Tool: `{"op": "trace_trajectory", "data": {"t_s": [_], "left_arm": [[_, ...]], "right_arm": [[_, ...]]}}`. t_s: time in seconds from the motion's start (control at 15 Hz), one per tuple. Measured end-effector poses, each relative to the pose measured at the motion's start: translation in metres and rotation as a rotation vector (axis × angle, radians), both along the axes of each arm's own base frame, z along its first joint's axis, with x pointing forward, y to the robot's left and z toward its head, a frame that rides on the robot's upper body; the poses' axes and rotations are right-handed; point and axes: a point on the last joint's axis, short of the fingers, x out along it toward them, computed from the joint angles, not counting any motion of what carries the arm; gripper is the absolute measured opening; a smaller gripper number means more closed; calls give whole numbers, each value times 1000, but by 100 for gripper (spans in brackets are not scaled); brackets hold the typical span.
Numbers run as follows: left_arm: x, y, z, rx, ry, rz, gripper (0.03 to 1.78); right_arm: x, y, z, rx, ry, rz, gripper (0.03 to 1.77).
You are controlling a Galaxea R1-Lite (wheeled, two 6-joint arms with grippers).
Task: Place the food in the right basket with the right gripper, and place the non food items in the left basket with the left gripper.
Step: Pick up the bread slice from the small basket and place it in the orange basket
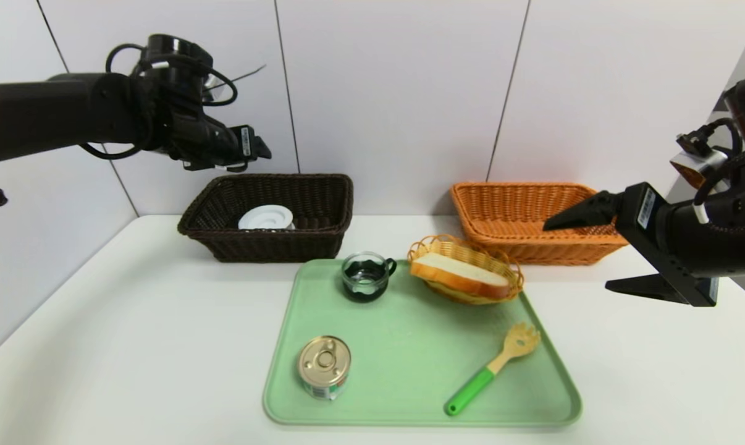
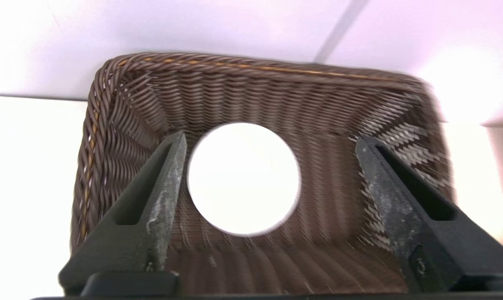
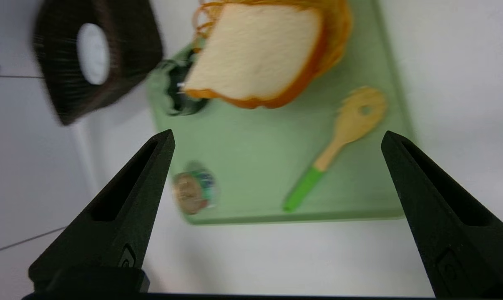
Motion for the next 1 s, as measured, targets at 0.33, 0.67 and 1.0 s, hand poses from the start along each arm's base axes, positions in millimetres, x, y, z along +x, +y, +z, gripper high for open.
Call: {"op": "trace_trajectory", "data": {"t_s": [0.33, 0.67, 1.0], "left_arm": [[-61, 2, 38, -67, 65, 1, 157], [-91, 1, 31, -95, 131, -25, 164], [-110, -9, 36, -154, 138, -43, 167]], "right_arm": [[-5, 6, 14, 423, 87, 20, 171], [-26, 5, -16, 326, 101, 114, 171], [-33, 2, -54, 364, 110, 85, 171]]}}
